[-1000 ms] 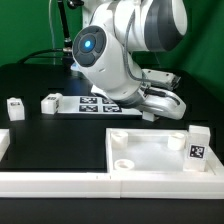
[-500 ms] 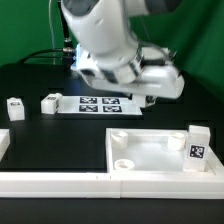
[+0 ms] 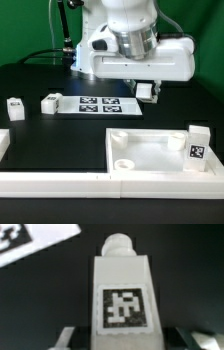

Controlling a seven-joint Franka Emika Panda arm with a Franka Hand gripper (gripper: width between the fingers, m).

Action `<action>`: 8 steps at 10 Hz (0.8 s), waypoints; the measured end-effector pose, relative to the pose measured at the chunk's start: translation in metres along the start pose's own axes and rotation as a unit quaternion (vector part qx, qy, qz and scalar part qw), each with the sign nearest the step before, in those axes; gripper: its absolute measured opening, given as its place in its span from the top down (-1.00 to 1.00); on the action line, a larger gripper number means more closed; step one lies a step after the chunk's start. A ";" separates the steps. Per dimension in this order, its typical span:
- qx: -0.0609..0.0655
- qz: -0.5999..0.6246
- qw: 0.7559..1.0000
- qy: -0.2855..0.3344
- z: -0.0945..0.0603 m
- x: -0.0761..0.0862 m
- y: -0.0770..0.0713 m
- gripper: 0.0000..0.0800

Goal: Assemble square table

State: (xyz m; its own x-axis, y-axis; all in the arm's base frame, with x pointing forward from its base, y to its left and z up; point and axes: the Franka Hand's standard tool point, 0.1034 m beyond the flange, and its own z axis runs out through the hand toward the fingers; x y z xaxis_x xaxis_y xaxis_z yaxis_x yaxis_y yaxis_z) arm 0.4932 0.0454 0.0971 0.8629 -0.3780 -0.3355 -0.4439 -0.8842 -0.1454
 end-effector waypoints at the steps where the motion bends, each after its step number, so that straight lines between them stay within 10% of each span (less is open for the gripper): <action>1: 0.003 -0.011 0.999 0.048 -0.032 0.021 -0.002 0.27; 2: 0.010 -0.032 0.996 0.081 -0.052 0.036 0.002 0.27; 4: -0.015 -0.064 0.976 0.205 -0.078 0.053 -0.016 0.27; 8: -0.004 -0.090 0.940 0.329 -0.075 0.062 -0.017 0.27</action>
Offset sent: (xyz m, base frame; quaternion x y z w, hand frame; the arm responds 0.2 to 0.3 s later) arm 0.0254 -0.0072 0.0394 -0.1442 0.3052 -0.0841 0.9375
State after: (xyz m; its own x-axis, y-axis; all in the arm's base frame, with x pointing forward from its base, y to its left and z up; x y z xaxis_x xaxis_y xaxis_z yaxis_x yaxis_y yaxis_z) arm 0.5722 0.0159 0.1488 0.8878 -0.3067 0.3431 -0.2759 -0.9514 -0.1366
